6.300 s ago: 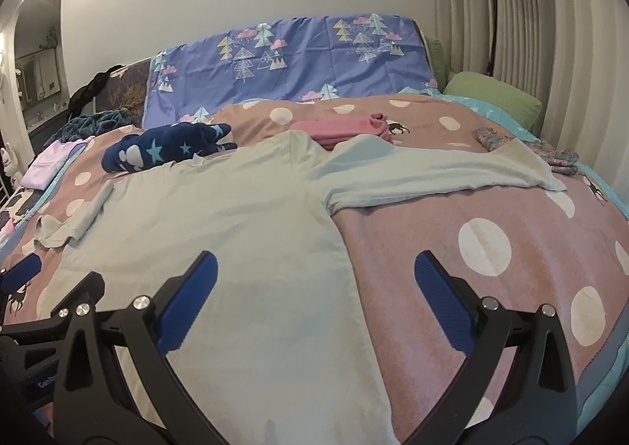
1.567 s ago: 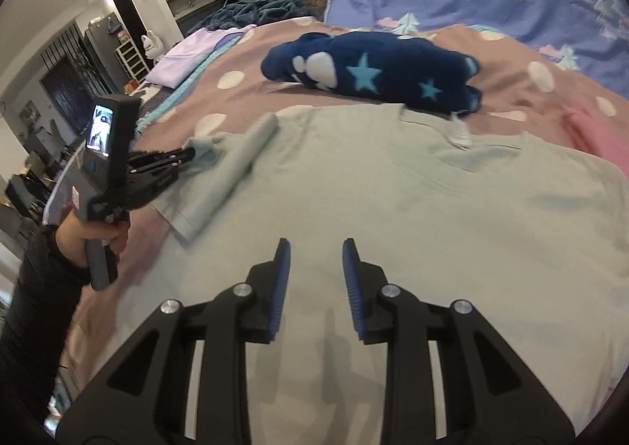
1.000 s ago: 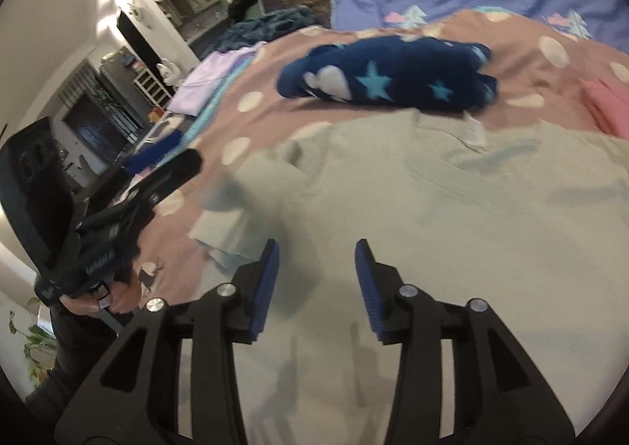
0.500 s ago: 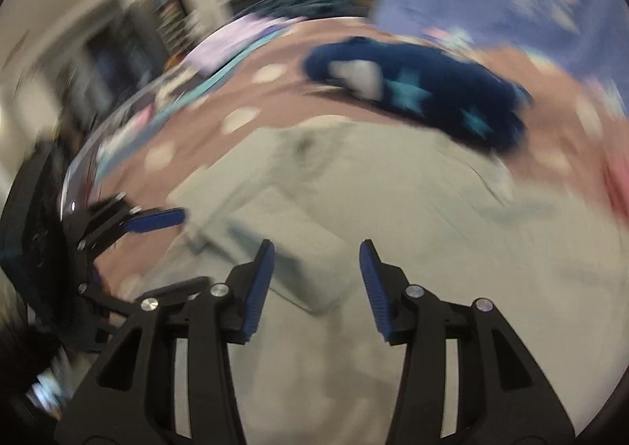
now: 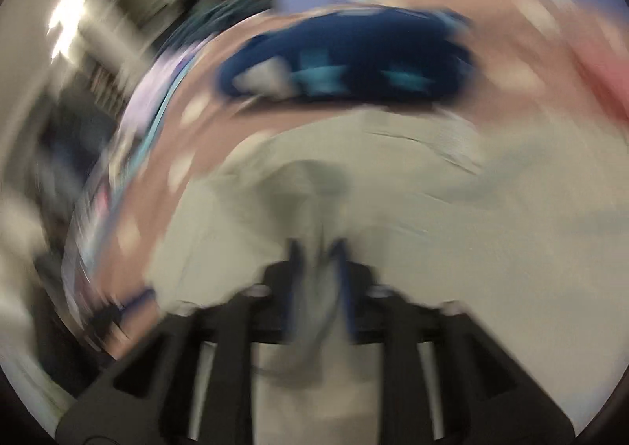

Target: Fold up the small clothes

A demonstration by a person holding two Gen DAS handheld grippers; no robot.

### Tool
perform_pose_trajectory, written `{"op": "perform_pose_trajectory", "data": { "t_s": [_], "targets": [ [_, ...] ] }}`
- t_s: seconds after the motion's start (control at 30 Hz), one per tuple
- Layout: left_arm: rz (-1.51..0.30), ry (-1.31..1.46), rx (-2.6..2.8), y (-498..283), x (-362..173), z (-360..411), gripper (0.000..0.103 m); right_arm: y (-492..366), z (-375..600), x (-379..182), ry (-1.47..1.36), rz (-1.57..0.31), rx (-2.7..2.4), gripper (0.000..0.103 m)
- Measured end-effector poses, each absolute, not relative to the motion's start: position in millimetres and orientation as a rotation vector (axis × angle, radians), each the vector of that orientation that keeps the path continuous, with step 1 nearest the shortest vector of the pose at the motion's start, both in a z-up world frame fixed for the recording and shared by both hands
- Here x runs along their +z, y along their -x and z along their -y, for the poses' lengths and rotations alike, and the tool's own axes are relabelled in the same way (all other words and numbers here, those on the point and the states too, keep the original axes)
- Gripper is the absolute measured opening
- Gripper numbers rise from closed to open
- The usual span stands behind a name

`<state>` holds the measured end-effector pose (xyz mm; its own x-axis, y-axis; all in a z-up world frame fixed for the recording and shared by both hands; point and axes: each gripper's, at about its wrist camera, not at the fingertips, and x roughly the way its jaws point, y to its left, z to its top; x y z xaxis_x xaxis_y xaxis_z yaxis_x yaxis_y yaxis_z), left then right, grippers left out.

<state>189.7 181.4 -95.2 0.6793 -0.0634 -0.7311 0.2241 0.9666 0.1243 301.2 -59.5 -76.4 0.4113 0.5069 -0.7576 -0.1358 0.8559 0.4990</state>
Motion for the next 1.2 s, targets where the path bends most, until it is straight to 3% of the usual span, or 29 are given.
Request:
{"op": "perform_pose_trajectory", "data": {
  "t_s": [0.2, 0.37, 0.47, 0.57, 0.63, 0.67, 0.93, 1.2],
  "targets": [
    [-0.751, -0.242, -0.259, -182.9, -80.4, -146.8, 0.063, -297.7, 81.3, -76.5, -0.321, -1.070, 0.440, 0.043],
    [-0.740, -0.426, -0.315, -187.0, -88.9, -90.9, 0.063, -307.0, 62.4, -83.2, -0.313, -1.099, 0.474, 0.043],
    [-0.746, -0.476, -0.291, -200.8, -97.4, -74.2, 0.063, -315.2, 56.9, -87.2, -0.316, -1.106, 0.508, 0.058],
    [-0.713, -0.498, -0.248, -217.6, -97.7, -65.7, 0.060, -330.3, 54.4, -93.7, -0.368, -1.117, 0.518, 0.059],
    [-0.714, -0.474, -0.275, -224.8, -95.2, -65.1, 0.025, -337.2, 54.8, -96.9, -0.403, -1.125, 0.516, 0.030],
    [-0.740, -0.440, -0.309, -228.3, -93.4, -66.1, 0.002, -339.3, 53.3, -97.0, -0.404, -1.130, 0.525, 0.004],
    [-0.662, -0.174, -0.444, -205.4, -38.5, -78.5, 0.001, -313.0, 55.6, -40.0, -0.294, -0.985, 0.548, 0.003],
    [-0.659, -0.095, -0.608, -190.9, -16.3, -27.3, 0.001, -279.1, 104.0, 12.9, -0.184, -0.909, 0.444, 0.003]
  ]
}}
